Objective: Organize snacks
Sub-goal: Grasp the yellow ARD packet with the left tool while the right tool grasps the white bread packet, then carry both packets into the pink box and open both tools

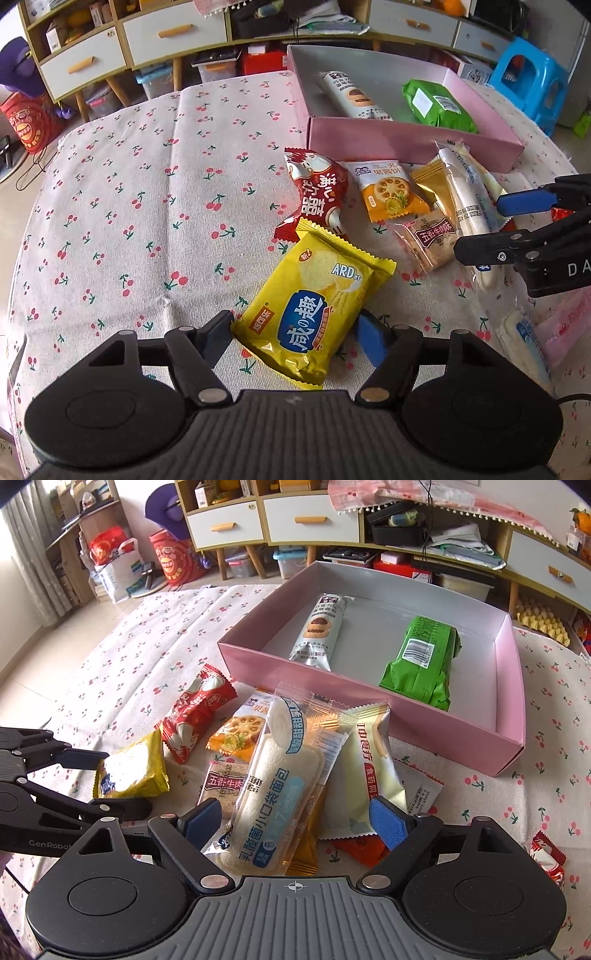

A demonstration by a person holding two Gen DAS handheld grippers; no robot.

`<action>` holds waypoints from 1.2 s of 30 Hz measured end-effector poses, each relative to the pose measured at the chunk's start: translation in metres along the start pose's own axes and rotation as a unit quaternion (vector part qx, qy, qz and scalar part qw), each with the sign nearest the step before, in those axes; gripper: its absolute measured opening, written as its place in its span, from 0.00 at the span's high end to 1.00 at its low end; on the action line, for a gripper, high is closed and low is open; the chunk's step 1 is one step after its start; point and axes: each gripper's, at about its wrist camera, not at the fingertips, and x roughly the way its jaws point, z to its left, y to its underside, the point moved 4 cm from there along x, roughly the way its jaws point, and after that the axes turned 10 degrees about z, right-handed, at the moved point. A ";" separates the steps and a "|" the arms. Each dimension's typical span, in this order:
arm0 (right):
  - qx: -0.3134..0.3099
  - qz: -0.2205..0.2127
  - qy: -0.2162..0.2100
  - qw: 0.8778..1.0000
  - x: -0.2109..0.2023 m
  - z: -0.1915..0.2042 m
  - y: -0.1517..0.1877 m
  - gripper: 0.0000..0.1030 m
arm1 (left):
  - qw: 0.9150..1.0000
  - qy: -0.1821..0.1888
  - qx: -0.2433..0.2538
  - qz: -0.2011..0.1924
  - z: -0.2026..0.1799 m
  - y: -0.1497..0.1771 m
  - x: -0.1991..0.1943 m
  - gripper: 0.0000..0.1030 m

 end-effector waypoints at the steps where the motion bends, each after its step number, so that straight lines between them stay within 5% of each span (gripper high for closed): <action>1: 0.002 0.000 0.000 1.000 0.000 0.000 0.000 0.22 | 1.000 0.000 -0.002 0.000 0.000 -0.001 0.000 0.34; 6: 0.016 0.002 -0.012 1.000 -0.002 -0.001 -0.002 0.40 | 1.000 -0.001 -0.011 -0.005 0.001 -0.002 -0.002 0.38; 8: 0.023 0.004 -0.023 0.999 -0.003 -0.001 -0.003 0.58 | 1.000 0.001 -0.015 -0.007 0.001 -0.003 -0.003 0.40; 36: 0.133 -0.035 -0.087 0.987 -0.048 -0.040 -0.020 0.66 | 0.997 0.035 -0.060 -0.044 0.000 -0.025 -0.026 0.42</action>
